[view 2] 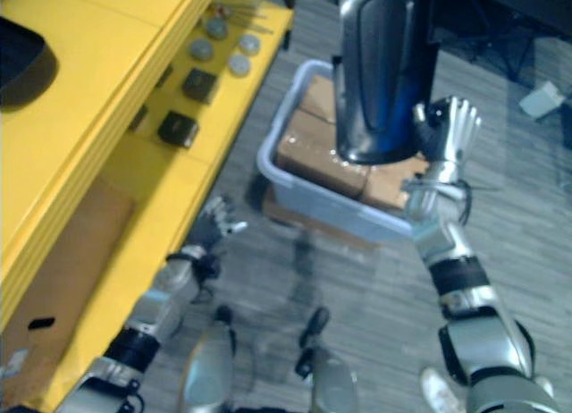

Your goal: Walk over and take plastic housings, then place them on the shelf

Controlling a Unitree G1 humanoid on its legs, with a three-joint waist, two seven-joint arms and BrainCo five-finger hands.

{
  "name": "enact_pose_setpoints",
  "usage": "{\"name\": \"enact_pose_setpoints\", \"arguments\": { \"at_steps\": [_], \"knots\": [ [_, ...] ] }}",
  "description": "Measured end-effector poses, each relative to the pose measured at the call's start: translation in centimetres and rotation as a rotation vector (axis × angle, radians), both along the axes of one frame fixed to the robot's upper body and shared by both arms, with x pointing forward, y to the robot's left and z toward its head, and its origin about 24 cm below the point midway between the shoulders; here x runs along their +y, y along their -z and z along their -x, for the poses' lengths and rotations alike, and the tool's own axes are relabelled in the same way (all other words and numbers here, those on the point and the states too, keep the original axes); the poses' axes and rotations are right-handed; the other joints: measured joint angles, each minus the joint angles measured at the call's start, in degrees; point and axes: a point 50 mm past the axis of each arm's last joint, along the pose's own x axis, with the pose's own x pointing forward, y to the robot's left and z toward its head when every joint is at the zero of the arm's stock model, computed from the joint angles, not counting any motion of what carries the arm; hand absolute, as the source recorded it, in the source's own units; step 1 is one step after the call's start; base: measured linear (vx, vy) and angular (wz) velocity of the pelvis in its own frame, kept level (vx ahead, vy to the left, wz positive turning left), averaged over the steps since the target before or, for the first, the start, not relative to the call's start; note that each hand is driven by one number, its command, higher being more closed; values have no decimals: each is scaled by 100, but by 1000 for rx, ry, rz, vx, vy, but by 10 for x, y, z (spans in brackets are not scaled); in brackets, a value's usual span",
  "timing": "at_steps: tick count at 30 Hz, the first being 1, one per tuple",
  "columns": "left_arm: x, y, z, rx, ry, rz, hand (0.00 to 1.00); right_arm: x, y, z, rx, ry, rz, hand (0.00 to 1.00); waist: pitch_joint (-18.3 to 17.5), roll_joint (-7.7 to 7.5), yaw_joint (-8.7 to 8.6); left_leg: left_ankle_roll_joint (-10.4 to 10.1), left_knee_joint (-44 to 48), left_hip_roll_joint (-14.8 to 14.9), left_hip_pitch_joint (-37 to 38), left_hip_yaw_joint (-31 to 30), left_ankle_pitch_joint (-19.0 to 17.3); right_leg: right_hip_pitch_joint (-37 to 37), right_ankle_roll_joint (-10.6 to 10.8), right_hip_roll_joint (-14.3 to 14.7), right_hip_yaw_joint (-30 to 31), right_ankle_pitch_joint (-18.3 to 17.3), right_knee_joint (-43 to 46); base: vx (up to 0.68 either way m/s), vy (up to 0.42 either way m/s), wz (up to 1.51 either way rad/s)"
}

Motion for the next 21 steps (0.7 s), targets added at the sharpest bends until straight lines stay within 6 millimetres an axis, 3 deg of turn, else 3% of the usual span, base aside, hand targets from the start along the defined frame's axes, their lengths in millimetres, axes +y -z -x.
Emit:
{"name": "enact_pose_setpoints", "arguments": {
  "at_steps": [5, 11, 21],
  "knots": [
    [-16, 13, 3, 97, 48, 100, 0, 12, 25, 11, 66, -59, 50, 100, -471, 68, -126, -30, -255, 17, 224, 80, 17, 166, -2, 24, 34, -12, -145, 36, 19, -5],
    [-27, 13, 4, 114, 73, 194, 0, 18, 48, 21, 121, -99, 64, 100, -781, 181, -153, -78, -530, 8, 477, 202, 79, 247, 1, 23, 127, -20, -209, 16, 22, -9],
    [-36, 13, 5, 116, 63, 243, 0, 46, 87, 34, 249, -245, 104, 100, -1012, 179, -261, -103, -750, -3, 794, 259, 126, 451, 13, 23, 153, -31, -290, 8, 9, -1]
  ]
}}
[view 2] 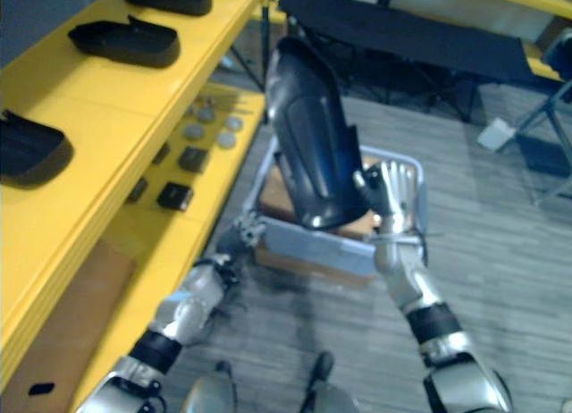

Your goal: Walk over and take plastic housings, then place them on the shelf

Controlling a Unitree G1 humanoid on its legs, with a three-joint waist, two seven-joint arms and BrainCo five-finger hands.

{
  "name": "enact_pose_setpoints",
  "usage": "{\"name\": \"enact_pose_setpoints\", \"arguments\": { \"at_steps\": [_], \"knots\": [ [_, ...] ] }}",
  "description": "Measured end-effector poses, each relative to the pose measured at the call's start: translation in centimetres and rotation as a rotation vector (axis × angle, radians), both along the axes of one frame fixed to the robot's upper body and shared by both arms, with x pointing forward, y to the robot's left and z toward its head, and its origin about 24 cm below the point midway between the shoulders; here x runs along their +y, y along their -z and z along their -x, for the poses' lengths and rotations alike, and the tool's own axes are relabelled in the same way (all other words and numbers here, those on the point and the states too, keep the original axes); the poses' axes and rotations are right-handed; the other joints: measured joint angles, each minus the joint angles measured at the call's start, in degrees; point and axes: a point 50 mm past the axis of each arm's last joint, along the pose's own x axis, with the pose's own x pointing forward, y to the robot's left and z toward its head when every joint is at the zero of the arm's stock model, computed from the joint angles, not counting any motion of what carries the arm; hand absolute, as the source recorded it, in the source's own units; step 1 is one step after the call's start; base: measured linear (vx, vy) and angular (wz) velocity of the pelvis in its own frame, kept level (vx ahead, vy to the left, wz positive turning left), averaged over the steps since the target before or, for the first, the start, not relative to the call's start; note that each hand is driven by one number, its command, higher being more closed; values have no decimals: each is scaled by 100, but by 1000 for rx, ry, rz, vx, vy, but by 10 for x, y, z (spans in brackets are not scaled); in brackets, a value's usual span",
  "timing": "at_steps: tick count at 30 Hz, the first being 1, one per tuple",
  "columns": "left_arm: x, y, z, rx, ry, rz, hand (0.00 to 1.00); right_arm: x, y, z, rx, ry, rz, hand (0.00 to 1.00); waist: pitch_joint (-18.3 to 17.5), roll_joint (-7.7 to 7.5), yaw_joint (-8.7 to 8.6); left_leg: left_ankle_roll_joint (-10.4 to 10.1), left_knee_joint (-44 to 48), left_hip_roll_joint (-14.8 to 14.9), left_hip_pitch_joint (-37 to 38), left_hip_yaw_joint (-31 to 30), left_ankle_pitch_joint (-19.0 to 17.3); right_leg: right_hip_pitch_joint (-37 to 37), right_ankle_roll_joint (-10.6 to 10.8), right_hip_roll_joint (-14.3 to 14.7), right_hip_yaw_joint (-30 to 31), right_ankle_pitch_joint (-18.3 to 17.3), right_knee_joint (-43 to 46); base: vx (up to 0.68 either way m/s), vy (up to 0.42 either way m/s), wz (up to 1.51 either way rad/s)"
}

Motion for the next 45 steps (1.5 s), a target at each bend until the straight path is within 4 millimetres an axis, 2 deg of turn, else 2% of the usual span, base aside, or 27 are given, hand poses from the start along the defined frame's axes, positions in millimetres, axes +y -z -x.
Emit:
{"name": "enact_pose_setpoints", "arguments": {
  "at_steps": [6, 12, 23, 24, 32, 38, 45],
  "knots": [
    [-2, 0, 0, 2, 4, 7, 0, 12, 15, 7, 55, -50, -10, 100, -41, -5, -13, 1, 3, -31, 29, 2, -1, 43, 12, 0, 2, 6, -45, 0, 0, 0],
    [-8, -2, 1, -3, 18, 13, 0, 28, 30, 15, 91, -125, 37, 100, -297, 23, -16, 12, -1, -54, 11, -13, -8, 55, 30, -8, -2, 20, -77, 4, 6, 0],
    [-8, -3, 1, -3, 21, 12, 0, 30, 47, 17, 164, -121, 40, 100, -300, 25, -11, 6, 2, -68, 10, -86, 9, 68, 32, -16, -68, 20, -78, -6, 10, 2],
    [-8, -3, 1, -5, 22, 12, 100, 30, 48, 17, 168, -120, 41, 100, -300, 25, -11, 6, 2, -68, 9, -89, 9, 68, 32, -16, -70, 21, -79, 0, 0, 0],
    [-6, -4, 1, 2, -23, -9, 100, 30, 63, 24, 222, -117, 42, 100, -312, 33, -4, 4, 4, -69, 12, -118, 7, 136, 41, -9, -123, 31, -156, 4, 10, 2],
    [1, -6, -2, -20, -54, -64, 100, 34, 64, 25, 217, -134, 38, 100, -312, 33, -11, 4, 10, -70, 15, -115, 6, 136, 41, -6, -120, 31, -157, 0, 0, 0],
    [4, 2, 0, 3, -66, -97, 100, 36, 64, 25, 214, -137, 30, 100, -312, 32, -9, 5, 11, -89, 18, -114, 6, 137, 44, -8, -119, 33, -158, -1, 4, 0]
  ]
}}
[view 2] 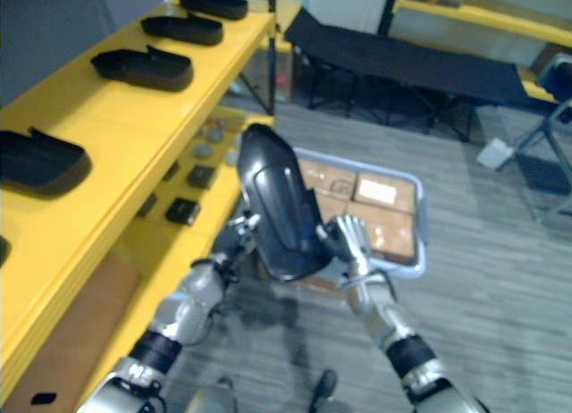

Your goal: Walk over and take plastic housings, then place them on the shelf

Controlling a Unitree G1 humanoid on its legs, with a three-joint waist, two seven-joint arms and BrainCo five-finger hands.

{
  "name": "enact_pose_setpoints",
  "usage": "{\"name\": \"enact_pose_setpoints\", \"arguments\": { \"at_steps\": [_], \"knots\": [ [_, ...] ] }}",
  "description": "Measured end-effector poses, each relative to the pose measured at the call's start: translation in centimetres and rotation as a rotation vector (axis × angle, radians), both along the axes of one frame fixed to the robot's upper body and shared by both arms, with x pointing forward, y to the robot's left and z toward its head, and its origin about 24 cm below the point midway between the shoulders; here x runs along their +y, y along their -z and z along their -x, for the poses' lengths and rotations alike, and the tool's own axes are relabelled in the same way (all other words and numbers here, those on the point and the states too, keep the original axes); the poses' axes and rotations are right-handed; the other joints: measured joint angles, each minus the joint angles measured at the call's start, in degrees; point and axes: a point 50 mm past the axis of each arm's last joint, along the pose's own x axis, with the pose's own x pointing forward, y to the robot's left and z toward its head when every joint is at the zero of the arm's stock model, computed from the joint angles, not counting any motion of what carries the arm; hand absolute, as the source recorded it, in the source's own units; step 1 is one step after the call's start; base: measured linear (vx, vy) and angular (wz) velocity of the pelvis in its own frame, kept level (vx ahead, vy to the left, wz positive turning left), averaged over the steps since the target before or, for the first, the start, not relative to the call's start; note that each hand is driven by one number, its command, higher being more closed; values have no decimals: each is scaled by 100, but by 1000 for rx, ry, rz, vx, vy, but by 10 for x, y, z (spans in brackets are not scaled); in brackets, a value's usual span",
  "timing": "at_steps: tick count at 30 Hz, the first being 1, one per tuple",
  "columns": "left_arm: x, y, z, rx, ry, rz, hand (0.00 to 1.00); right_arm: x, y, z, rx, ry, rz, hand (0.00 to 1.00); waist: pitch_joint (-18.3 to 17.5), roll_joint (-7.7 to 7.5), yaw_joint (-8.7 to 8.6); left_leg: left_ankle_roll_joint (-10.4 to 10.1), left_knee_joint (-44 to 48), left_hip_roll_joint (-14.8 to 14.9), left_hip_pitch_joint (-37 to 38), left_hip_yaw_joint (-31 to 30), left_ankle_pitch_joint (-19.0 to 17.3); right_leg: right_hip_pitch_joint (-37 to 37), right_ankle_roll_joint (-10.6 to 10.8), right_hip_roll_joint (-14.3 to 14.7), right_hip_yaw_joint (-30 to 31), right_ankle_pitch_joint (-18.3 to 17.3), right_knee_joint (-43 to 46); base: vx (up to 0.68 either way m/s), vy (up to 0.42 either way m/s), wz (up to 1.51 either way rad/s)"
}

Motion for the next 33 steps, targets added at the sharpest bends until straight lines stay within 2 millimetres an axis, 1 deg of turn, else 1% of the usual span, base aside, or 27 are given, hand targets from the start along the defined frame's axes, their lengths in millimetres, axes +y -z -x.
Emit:
{"name": "enact_pose_setpoints", "arguments": {
  "at_steps": [14, 16, 19, 20, 22, 25, 26, 33],
  "knots": [
    [-2, 3, 2, 9, 13, 5, 100, 1, -5, 1, -55, -7, -38, 100, -2, 3, -5, 1, -14, -1, 80, 20, 0, 26, 1, -5, 52, 1, -3, 0, 0, -1],
    [-2, 6, 5, 16, 12, 9, 100, 2, -6, 1, -59, -12, -42, 100, -24, 19, -11, 1, -16, 0, 80, 23, 0, 22, 1, -6, 54, 1, -4, 0, 0, 0],
    [-1, 11, 10, 30, 6, 27, 100, 4, -6, 2, -57, -29, -61, 100, -121, 83, -10, 1, -30, -2, 82, 21, -1, 19, 2, -4, 53, 1, -7, 0, 0, 0],
    [-1, 12, 10, 28, 0, 44, 0, 4, -6, 2, -58, -34, -63, 100, -156, 106, -8, 1, -35, -2, 85, 20, 0, 19, 1, -4, 52, 1, -7, 0, 0, 0],
    [-1, 11, 10, 24, -1, 52, 0, 5, -8, 2, -63, -38, -63, 100, -176, 127, 2, 1, -35, -2, 86, 18, 0, 20, 1, -6, 51, 1, -8, 0, 0, 0],
    [-4, 5, 10, -14, 13, 106, 0, 7, -5, 4, -51, -49, -65, 100, -176, 125, 1, 1, -35, -1, 85, 16, 0, 20, 1, -11, 49, 1, -9, 0, 0, 0],
    [-11, -2, 11, -50, 53, 117, 0, 11, -3, 5, -40, -70, -57, 100, -177, 125, 2, 0, -35, 0, 84, 16, 0, 19, 0, -13, 48, 0, -10, 0, 0, 0],
    [-14, -4, 12, -75, 68, 109, 0, 12, 1, 7, -13, -72, -73, 100, -177, 124, 6, -4, -35, 7, 82, 11, 3, 14, -18, -15, 28, -16, -11, 0, 0, 0]
  ]
}}
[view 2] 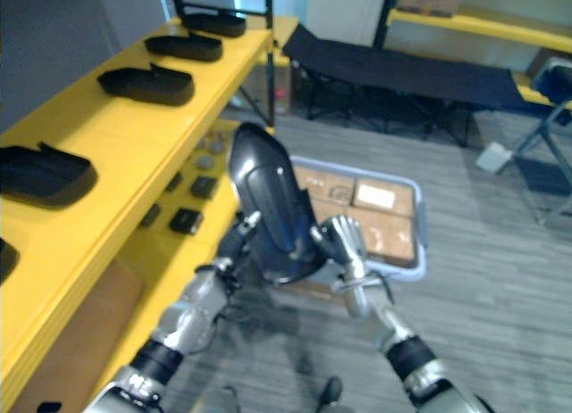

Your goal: Walk over and take plastic housings, then place them on the shelf

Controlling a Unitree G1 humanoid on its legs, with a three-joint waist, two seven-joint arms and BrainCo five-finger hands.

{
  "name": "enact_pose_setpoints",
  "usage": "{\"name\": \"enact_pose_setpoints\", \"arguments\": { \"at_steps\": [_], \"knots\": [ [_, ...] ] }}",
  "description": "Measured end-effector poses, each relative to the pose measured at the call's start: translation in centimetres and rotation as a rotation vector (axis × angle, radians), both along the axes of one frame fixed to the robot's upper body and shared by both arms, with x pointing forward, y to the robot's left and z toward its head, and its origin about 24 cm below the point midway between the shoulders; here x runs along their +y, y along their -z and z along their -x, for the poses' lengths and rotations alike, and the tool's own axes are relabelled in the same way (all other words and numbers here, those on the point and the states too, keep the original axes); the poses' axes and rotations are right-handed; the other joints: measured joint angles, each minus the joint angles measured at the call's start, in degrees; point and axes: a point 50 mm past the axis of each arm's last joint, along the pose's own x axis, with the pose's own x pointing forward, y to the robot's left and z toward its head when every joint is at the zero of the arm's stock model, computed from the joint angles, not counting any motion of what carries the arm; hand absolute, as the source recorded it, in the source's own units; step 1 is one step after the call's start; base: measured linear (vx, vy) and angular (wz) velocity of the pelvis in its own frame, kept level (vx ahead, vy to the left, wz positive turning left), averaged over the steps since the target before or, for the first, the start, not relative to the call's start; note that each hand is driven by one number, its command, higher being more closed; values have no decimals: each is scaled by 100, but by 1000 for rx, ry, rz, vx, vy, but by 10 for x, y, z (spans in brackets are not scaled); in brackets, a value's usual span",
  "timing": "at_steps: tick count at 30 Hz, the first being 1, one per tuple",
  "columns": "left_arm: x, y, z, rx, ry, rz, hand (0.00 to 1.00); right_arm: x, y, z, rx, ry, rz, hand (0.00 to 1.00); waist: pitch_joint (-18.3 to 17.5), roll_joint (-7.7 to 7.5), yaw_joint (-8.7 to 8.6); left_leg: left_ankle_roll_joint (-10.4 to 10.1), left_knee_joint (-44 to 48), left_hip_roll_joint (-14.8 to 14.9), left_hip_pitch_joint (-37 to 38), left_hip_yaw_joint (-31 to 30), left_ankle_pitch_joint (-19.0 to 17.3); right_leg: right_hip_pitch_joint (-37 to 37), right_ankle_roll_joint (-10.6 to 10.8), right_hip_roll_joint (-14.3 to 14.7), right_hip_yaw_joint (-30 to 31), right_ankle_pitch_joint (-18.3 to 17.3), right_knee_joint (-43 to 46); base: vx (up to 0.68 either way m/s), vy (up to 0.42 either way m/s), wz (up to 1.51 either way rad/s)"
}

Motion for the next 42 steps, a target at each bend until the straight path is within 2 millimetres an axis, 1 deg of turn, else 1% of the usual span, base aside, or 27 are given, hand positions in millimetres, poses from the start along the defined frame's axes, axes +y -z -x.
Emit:
{"name": "enact_pose_setpoints", "arguments": {
  "at_steps": [4, 5, 8, 13, 19, 23, 30, 31, 34, 37, 41, 42],
  "knots": [
    [0, -1, 0, -14, 1, -18, 0, 1, 2, 1, 8, -5, 4, 100, -1, -1, 1, -1, 0, -1, -3, -7, 1, 0, -1, -1, -10, -1, 0, 0, 0, 0],
    [0, -1, 0, -19, 0, -20, 100, 2, 3, 1, 12, -10, 8, 100, -1, -2, 1, -1, 0, -1, -5, -9, 1, 0, -1, -1, -13, -1, 0, 0, 0, 0],
    [0, -1, 0, -26, 0, -33, 100, 3, 5, 2, 19, -12, 14, 100, -1, -3, 2, -1, -2, -1, -6, -12, 1, 0, -1, -1, -20, -1, 0, 0, 0, 0],
    [2, 0, 0, -40, -8, -125, 100, 4, 5, 2, 18, -13, 14, 100, -10, -18, 3, -1, -4, -1, -7, -15, 1, 0, 0, 1, -26, 0, 0, 0, 0, 0],
    [13, 7, -1, -15, -13, -234, 100, 8, 6, 4, 19, -39, 14, 100, -20, -36, -5, 0, -9, -3, -6, -13, 1, -5, -2, 0, -23, -3, -1, 0, 0, 0],
    [15, 10, 0, 4, -17, -247, 100, 11, 5, 5, 11, -52, 13, 100, -31, -54, -3, 0, -15, -8, -5, -13, 1, -6, -2, -4, -25, -3, -1, 0, 0, 0],
    [15, 10, -1, -4, -17, -233, 100, 11, 4, 5, -1, -48, 7, 100, -43, -73, -7, -3, -45, -9, 3, -11, 5, -11, -1, -4, -25, -2, -1, 0, 0, 0],
    [15, 9, -1, -9, -17, -225, 100, 11, 4, 5, -6, -49, 4, 0, -43, -73, -9, -5, -52, -8, 5, -11, 6, -11, -1, -4, -25, -2, -1, 0, 0, 0],
    [14, 10, 0, 9, -18, -165, 100, 13, -1, 5, -37, -56, -20, 0, -43, -73, -18, -6, -63, -7, 9, -10, 7, -12, 3, -2, -25, 2, -1, 0, 0, 0],
    [13, 11, 3, 16, -30, -82, 100, 16, -10, 7, -88, -81, -59, 0, -44, -73, -24, -6, -69, -9, 11, -9, 7, -12, 5, -4, -28, 4, -2, 0, 0, 0],
    [14, 11, 7, -14, -77, -10, 100, 23, -15, 8, -104, -113, -146, 0, -57, -94, -24, -6, -74, -6, 11, -14, 7, -10, 6, 0, -35, 6, -4, 0, 0, 0],
    [16, 8, 6, -29, -108, 4, 100, 27, -16, 9, -98, -117, -197, 0, -68, -111, -22, -6, -73, -5, 12, -18, 7, -6, 6, 1, -38, 6, -4, 0, 0, 0]
  ]
}}
